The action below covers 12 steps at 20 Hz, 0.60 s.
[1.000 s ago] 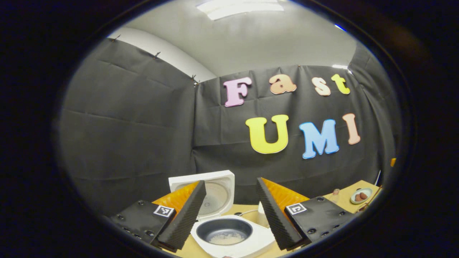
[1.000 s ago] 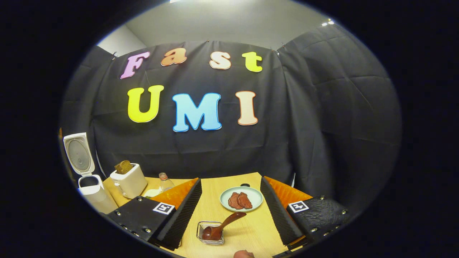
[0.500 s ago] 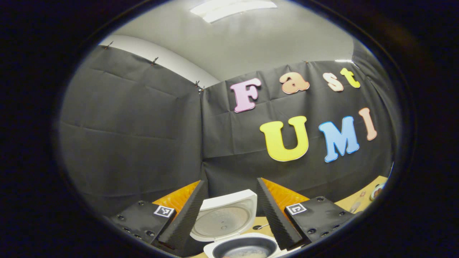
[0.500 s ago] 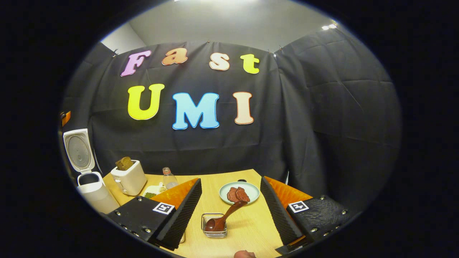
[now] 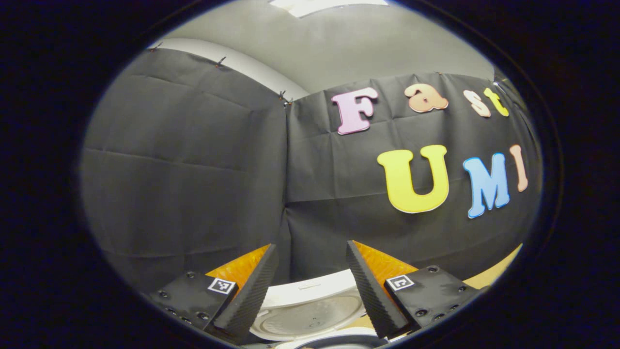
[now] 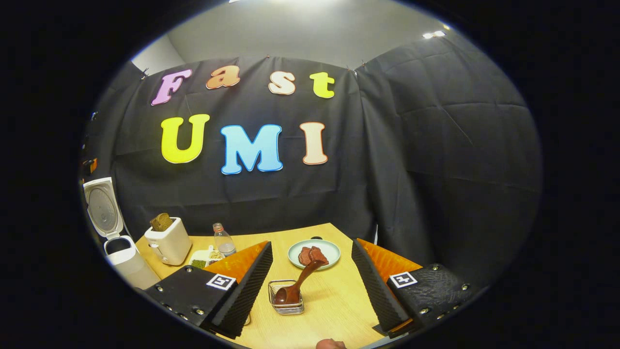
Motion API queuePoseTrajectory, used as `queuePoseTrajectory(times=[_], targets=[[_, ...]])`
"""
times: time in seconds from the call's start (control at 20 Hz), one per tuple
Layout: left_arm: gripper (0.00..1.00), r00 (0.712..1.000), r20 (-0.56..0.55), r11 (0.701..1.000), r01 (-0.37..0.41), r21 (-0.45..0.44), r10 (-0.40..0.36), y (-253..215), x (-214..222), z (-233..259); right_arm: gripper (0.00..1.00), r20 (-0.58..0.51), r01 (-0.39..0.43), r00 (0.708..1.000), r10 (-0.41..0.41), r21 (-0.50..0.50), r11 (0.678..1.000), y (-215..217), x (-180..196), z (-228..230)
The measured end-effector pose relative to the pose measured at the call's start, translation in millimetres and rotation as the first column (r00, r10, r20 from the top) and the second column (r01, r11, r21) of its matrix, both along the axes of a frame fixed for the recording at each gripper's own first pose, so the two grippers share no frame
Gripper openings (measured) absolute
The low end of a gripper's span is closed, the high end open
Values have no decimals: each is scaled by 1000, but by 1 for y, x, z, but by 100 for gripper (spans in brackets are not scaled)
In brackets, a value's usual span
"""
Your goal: Close the left gripper, press the button to open the rice cooker; take a wooden spoon from the chopstick holder with the right hand, scoop a spoonful of rice and pour it into the rice cooker, then put the wooden spoon back into the chopstick holder.
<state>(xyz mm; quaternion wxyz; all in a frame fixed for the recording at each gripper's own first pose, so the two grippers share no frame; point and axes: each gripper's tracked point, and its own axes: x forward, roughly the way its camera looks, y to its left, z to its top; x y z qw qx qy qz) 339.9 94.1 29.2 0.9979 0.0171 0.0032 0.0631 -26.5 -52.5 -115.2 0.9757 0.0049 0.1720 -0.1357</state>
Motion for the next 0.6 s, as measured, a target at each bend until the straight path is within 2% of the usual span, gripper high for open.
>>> queuePoseTrajectory(times=[0.25,0.45,0.6], targets=[[96,994,-108,998,-9,-68,2,11,43,-34,100,-25,4,1000,-5,-16,1000,-2,-6,-6],[96,973,-231,997,-40,-69,23,15,53,-65,100,-19,-7,1000,6,-34,999,-5,-3,-1],[97,972,-234,996,-40,-81,20,12,55,-63,99,-6,-26,1000,26,-47,999,-6,2,4]])
